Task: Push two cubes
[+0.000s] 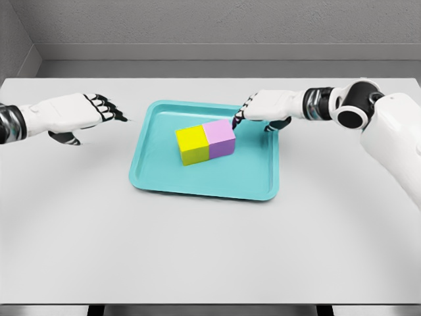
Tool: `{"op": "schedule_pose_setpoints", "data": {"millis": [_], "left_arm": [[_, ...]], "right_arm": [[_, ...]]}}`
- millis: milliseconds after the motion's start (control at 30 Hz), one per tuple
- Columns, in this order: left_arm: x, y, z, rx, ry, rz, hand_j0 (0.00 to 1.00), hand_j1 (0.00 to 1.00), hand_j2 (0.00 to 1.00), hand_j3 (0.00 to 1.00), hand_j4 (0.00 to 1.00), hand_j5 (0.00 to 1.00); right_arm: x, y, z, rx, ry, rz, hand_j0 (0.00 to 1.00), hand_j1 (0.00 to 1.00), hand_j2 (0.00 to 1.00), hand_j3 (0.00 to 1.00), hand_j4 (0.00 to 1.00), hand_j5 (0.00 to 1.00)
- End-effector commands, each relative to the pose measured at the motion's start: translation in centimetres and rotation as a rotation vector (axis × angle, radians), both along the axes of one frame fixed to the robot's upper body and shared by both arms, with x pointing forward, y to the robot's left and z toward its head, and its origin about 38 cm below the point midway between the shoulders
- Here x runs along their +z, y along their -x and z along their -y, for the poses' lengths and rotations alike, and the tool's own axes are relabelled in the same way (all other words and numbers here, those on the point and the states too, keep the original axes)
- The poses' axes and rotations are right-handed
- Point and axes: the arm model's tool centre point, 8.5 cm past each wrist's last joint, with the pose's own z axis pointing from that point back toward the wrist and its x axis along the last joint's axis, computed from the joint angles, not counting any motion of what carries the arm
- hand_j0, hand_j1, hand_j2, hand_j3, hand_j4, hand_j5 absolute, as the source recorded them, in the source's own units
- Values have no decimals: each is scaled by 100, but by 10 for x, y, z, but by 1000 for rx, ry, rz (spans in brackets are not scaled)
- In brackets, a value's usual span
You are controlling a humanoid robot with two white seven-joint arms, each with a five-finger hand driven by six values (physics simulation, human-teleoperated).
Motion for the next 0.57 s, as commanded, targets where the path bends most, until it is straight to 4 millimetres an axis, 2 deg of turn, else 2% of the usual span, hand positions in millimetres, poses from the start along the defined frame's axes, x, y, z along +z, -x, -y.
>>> {"op": "schedule_pose_setpoints", "data": {"millis": [0,33,67,133,167,200,233,300,400,467,533], "left_arm": [[4,0,-12,27,1,3,100,100,100,100,100,100],[4,-1,-12,30,1,1,100,100,100,100,100,100],[6,-1,-14,34,2,6,100,100,100,100,100,100],[6,-1,-15,35,-1,6,100,100,100,100,100,100],[7,-1,-16,36,-1,8,100,100,100,100,100,100],[7,-1,-16,36,-1,8,100,100,100,100,100,100],[8,0,-18,38,-6,9,100,100,100,100,100,100],[14,0,-23,48,-9,22,100,100,100,100,100,100],[16,1,-25,52,-10,26,100,100,100,100,100,100],[16,1,-25,53,-3,23,100,100,100,100,100,100],[16,1,-25,53,-3,23,100,100,100,100,100,100]], "right_arm": [[2,0,5,-4,4,4,76,76,76,76,76,76],[10,-1,16,-17,5,17,76,76,76,76,76,76],[27,5,24,-2,14,64,77,77,77,77,77,77],[87,16,72,-52,-43,190,82,82,82,82,82,82],[106,33,95,-60,-65,224,95,95,95,95,95,95],[124,56,119,-69,-79,258,100,100,100,100,100,100],[133,77,143,-99,-134,278,100,100,100,100,100,100],[121,104,174,-167,-227,259,100,100,100,100,100,100],[92,127,199,-235,-303,173,100,100,100,100,100,100],[82,130,201,-243,-306,144,100,100,100,100,100,100],[80,130,200,-243,-305,140,100,100,100,100,100,100]]}}
